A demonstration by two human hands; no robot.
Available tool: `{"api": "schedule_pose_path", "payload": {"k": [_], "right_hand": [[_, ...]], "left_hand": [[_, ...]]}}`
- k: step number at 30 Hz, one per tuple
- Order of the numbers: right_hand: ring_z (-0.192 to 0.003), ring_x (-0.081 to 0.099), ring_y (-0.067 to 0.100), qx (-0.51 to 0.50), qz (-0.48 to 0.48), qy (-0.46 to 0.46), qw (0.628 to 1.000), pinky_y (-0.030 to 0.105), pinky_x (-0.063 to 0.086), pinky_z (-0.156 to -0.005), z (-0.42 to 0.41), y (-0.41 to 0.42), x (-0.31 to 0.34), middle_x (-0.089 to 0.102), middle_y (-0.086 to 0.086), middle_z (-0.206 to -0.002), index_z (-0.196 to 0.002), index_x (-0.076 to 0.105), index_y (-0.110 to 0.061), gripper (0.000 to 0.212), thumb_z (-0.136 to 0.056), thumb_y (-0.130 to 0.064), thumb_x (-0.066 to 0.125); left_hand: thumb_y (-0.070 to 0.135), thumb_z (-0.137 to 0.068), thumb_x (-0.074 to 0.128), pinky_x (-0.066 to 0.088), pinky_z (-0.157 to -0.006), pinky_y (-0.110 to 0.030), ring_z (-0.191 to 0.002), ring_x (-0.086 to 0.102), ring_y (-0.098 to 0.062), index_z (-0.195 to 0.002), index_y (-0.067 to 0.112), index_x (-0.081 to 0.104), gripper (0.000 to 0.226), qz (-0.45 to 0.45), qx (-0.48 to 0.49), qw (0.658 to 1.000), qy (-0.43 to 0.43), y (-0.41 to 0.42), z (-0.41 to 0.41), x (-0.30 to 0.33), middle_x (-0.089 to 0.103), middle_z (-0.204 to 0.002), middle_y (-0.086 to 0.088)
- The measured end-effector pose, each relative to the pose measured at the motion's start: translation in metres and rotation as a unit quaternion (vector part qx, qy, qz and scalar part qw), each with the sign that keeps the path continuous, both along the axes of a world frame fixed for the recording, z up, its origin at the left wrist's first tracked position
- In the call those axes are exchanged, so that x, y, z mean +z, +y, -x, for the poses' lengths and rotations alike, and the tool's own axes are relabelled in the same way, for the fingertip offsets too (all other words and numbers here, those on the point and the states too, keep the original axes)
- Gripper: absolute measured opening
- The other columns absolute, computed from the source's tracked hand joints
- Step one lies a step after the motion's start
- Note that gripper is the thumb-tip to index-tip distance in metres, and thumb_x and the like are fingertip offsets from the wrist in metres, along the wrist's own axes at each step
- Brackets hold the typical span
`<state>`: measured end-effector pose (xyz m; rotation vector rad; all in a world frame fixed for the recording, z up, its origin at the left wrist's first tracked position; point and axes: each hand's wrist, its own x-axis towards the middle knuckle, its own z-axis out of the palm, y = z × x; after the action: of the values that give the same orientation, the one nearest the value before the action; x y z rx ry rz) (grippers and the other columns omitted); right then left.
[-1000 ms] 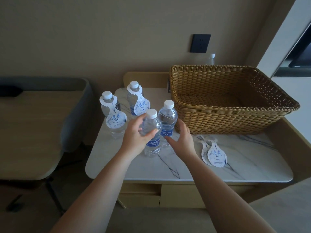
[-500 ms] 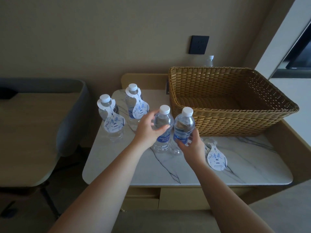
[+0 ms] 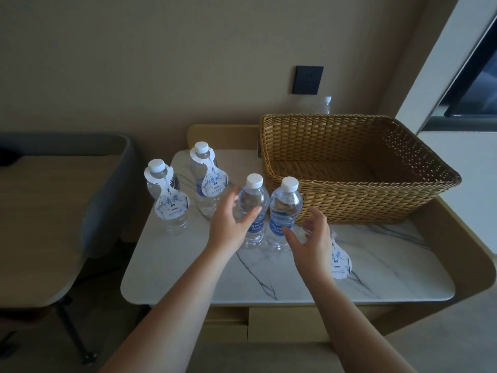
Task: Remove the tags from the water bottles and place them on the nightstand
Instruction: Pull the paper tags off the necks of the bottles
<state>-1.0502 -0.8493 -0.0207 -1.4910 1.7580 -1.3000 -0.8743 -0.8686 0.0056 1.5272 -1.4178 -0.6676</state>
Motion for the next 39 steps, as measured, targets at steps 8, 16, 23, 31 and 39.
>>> {"api": "schedule_pose_path", "payload": {"k": [8,16,23,31,39], "right_hand": [[-0.089,0.058,0.005,0.147,0.07,-0.01,0.987,0.024,0.049,-0.078,-0.028,0.02,0.024,0.06,-0.007,-0.095,-0.107,0.057,-0.023,0.028,-0.083,-0.02,0.071],[-0.09,0.056,0.001,0.282,0.011,0.009,0.959,0.018,0.047,-0.077,-0.104,-0.003,0.027,0.056,-0.008,-0.104,-0.113,0.056,-0.024,0.035,-0.082,-0.027,0.071],[-0.105,0.052,0.006,0.283,-0.027,0.06,0.957,0.02,0.042,-0.082,-0.181,-0.038,0.029,0.051,-0.005,-0.126,-0.123,0.049,-0.028,0.049,-0.081,-0.038,0.071],[-0.1,0.058,0.009,0.161,-0.084,-0.073,0.981,0.022,0.045,-0.077,-0.234,-0.057,0.016,0.058,-0.007,-0.114,-0.125,0.048,-0.026,0.065,-0.071,-0.044,0.079],[-0.087,0.07,0.027,0.146,-0.143,-0.226,0.952,0.048,0.057,-0.08,-0.236,-0.057,0.011,0.073,0.009,-0.09,-0.106,0.065,-0.015,0.033,-0.081,-0.034,0.073]], "left_hand": [[0.041,-0.089,0.061,0.041,-0.095,-0.016,-0.122,0.05,-0.006,-0.137,0.02,0.049,0.053,0.05,0.079,0.995,-0.044,0.039,-0.015,0.008,0.054,-0.135,0.007],[0.026,-0.09,0.063,0.043,-0.088,-0.011,-0.107,0.054,-0.005,-0.123,0.012,0.058,0.037,0.13,0.168,0.968,-0.133,0.063,-0.094,0.027,0.058,-0.117,0.003],[0.022,-0.091,0.063,0.048,-0.093,-0.036,-0.109,0.055,-0.017,-0.12,0.009,0.059,0.033,0.083,0.179,0.977,-0.078,0.031,-0.191,0.016,0.059,-0.118,-0.006],[0.042,-0.083,0.071,0.044,-0.096,-0.019,-0.12,0.05,-0.002,-0.129,0.033,0.043,0.054,-0.035,-0.043,0.996,0.072,-0.032,-0.234,0.01,0.049,-0.131,0.013],[0.049,-0.082,0.069,0.045,-0.102,-0.029,-0.124,0.052,0.0,-0.139,0.039,0.043,0.064,-0.1,-0.208,0.965,0.122,-0.055,-0.242,0.003,0.054,-0.137,0.017]]}}
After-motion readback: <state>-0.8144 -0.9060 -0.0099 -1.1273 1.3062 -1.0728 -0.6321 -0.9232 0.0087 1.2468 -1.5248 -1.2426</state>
